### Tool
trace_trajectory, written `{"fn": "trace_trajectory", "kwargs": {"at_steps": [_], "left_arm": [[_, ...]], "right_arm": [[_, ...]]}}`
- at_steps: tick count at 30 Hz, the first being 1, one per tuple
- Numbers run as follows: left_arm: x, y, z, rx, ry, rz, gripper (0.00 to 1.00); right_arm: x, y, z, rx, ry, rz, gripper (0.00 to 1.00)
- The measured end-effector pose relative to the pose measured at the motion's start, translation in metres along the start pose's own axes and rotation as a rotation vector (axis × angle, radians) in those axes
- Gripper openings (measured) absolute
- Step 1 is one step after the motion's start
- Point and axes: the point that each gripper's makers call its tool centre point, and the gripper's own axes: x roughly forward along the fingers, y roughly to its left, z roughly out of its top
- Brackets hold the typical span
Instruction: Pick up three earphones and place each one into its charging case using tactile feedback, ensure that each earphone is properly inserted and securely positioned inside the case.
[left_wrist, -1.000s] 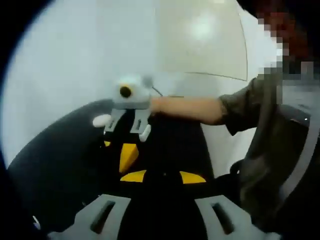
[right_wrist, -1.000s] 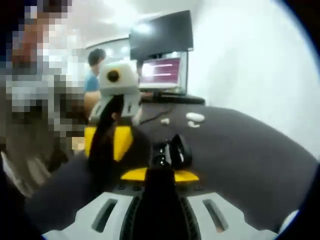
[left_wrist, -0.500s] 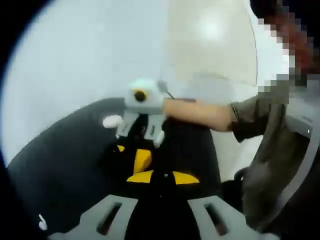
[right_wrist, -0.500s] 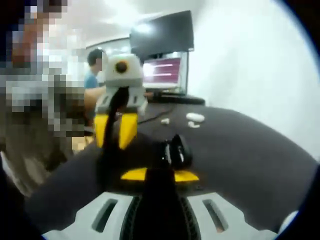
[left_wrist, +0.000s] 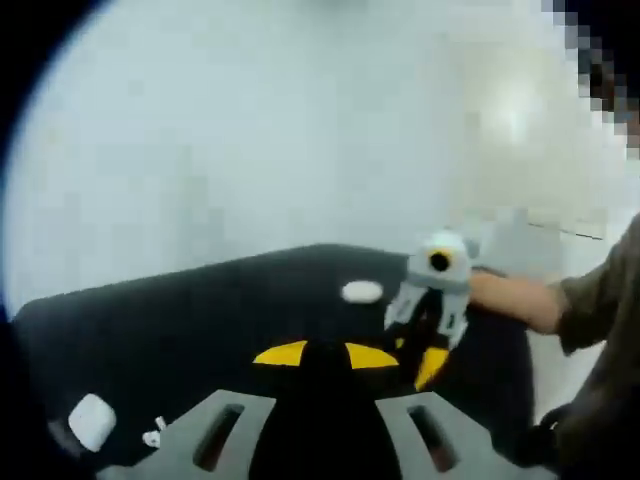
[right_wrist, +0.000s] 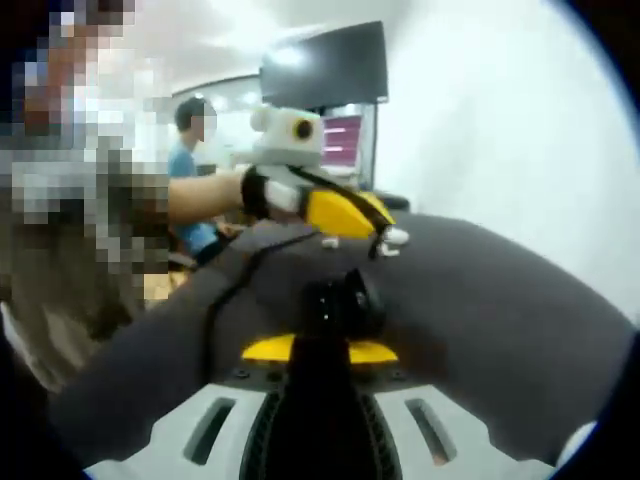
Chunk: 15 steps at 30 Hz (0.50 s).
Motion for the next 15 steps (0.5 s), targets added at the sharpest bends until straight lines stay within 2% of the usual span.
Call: {"fn": "trace_trajectory", "kwargs": {"at_steps": [1,3,6,8,10,11,12,13,14,15], "left_arm": [[0.004,0.005,-0.004,0.014,0.028,0.011,0.11],[0.014,0.008,-0.004,0.027,0.031,0.000,0.11],[0.025,0.023,-0.013,0.014,0.093,0.037,0.11],[0.031,0.029,-0.019,-0.058,0.123,0.048,0.11],[0.035,0.029,-0.029,-0.113,0.171,0.023,0.11],[0.035,0.026,-0.031,-0.114,0.189,-0.003,0.15],[0.034,0.023,-0.030,-0.071,0.213,-0.051,0.25],[0.033,0.025,-0.025,-0.028,0.203,-0.063,0.31],[0.029,0.032,-0.017,0.014,0.197,-0.054,0.33],[0.027,0.042,-0.006,0.040,0.175,-0.031,0.29]], "right_arm": [[0.000,0.000,0.000,0.000,0.000,0.000,0.19],[0.000,0.000,0.000,0.000,0.000,0.000,0.19],[0.000,-0.001,0.000,0.000,0.000,0.001,0.19],[0.000,-0.001,0.000,0.000,0.000,0.002,0.19],[0.000,-0.002,0.000,0.000,0.000,0.003,0.19],[0.000,-0.002,0.000,0.000,0.000,0.003,0.19],[0.000,-0.002,0.000,0.000,0.000,0.002,0.19],[0.000,-0.002,-0.001,0.000,0.000,0.002,0.19],[0.000,-0.002,-0.001,-0.001,-0.001,0.002,0.19],[0.000,-0.002,-0.001,0.000,0.000,0.004,0.19]]}}
